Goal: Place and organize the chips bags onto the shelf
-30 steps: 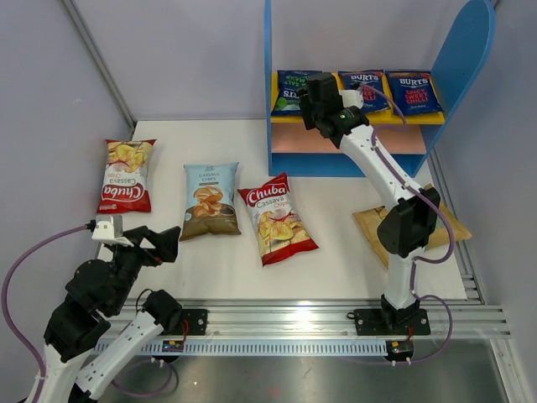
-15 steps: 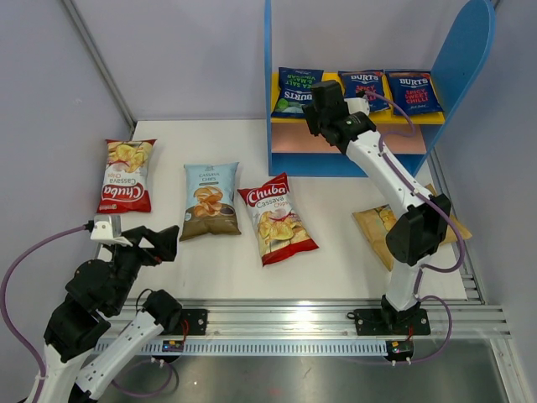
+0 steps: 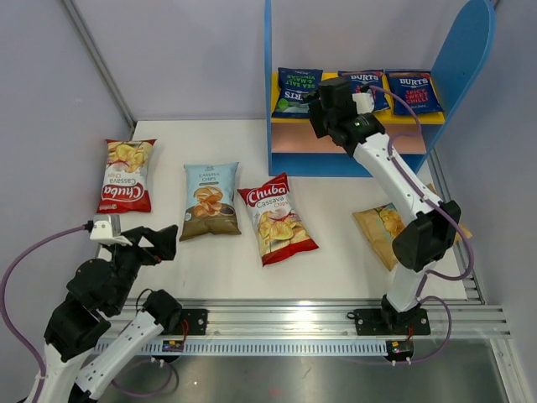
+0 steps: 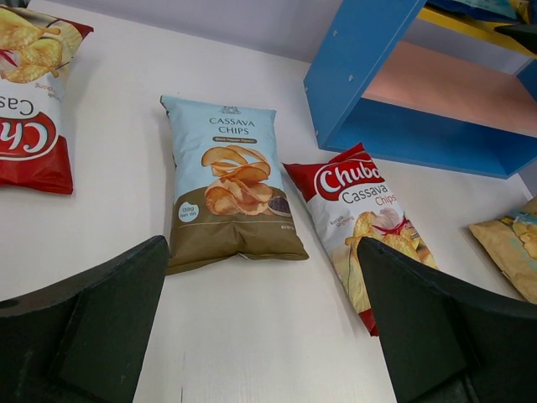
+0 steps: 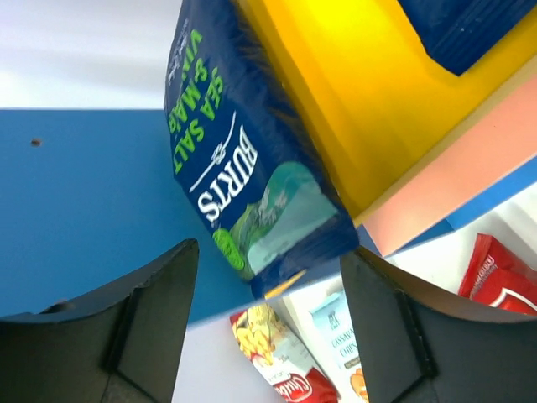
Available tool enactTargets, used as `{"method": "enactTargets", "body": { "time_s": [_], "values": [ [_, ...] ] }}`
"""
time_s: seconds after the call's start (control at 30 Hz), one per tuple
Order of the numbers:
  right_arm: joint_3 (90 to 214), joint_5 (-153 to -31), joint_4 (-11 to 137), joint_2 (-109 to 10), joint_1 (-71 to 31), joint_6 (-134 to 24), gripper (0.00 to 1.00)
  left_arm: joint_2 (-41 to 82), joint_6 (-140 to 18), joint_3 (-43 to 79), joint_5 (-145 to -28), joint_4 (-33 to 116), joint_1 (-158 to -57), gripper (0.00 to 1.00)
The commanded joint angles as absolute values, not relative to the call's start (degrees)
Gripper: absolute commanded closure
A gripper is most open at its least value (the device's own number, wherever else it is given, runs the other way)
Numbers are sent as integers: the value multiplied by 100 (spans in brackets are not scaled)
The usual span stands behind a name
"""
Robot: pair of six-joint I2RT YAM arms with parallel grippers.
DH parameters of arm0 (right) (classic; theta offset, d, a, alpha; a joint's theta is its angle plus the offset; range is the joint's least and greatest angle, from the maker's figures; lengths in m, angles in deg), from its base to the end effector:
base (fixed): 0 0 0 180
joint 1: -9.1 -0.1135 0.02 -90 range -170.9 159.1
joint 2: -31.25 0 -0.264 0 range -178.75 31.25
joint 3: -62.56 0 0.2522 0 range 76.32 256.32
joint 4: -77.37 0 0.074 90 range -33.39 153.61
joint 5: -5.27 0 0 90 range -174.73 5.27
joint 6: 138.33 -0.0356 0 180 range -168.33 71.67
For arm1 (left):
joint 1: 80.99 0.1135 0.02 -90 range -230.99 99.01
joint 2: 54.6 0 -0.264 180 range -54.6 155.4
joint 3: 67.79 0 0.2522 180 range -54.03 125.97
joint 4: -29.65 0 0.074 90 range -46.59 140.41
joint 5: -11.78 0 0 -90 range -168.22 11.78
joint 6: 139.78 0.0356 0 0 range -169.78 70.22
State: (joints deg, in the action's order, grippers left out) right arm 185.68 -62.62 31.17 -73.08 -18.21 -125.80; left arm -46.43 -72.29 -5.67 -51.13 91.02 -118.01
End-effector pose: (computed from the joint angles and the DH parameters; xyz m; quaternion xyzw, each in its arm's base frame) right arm 0.3785 0.1804 0.4013 0.4457 0.7174 0.3039 0.4409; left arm 0.0193 0.0058 0.3413 -0.0611 0.7441 -0.1657 0.6442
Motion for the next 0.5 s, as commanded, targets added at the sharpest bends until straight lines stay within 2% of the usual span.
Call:
{"method": "enactTargets", "body": {
  "time_s": [0.0,0.1,0.13,0.17,0.2,0.3,0.47],
  "values": [
    [18399,-6451,3382,-6685,-1789,-12164,23,-4300,-7255,-481,-4896,9034,-11782,1],
    [18110,-6592,3469,-6272,-1789,-11857,16,-3826,-7272,-376,-4799,9139,-11782,1],
    [17961,-6653,3557,-6123,-1789,-11768,11,-3686,-7272,-341,-4782,9148,-11782,1],
    [17785,-6741,3732,-5965,-1789,-11681,2,-3545,-7272,-306,-4781,9174,-11782,1],
    [17349,-6828,3907,-5606,-1789,-11523,0,-3222,-7281,-236,-4790,9236,-11782,1],
    [16557,-7197,4330,-4894,-1789,-10769,1,-2658,-7553,-156,-4886,9263,-11782,1],
    [15482,-8173,4639,-3846,-1789,-9879,0,-1998,-8177,-480,-6414,8500,-11782,1]
  ]
}}
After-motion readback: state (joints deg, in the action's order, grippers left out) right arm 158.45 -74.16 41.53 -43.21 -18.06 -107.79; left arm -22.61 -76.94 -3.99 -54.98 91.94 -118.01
